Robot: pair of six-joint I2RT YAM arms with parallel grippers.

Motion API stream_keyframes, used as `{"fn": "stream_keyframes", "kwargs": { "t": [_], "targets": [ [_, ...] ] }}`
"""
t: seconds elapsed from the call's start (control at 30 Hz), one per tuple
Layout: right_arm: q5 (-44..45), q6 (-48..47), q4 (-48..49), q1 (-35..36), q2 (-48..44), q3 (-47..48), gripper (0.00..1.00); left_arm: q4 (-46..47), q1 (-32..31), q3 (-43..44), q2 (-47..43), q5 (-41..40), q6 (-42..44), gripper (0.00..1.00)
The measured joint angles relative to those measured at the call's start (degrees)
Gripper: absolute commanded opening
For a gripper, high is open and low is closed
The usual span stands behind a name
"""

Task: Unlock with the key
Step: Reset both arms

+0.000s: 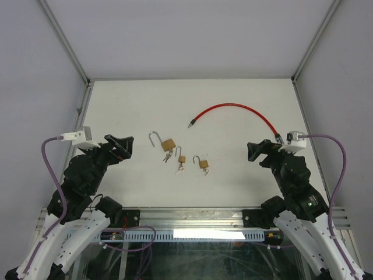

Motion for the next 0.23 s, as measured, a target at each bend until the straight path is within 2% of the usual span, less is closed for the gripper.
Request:
{"fn": "stream_keyframes", "kwargs": {
  "t": [0.23],
  "targets": [
    [0.42,0.04,-0.79,0.00,0.52,0.00,1.00,0.04,0.00,-0.26,0.00,-0.35,1.40,0.99]
  ]
}}
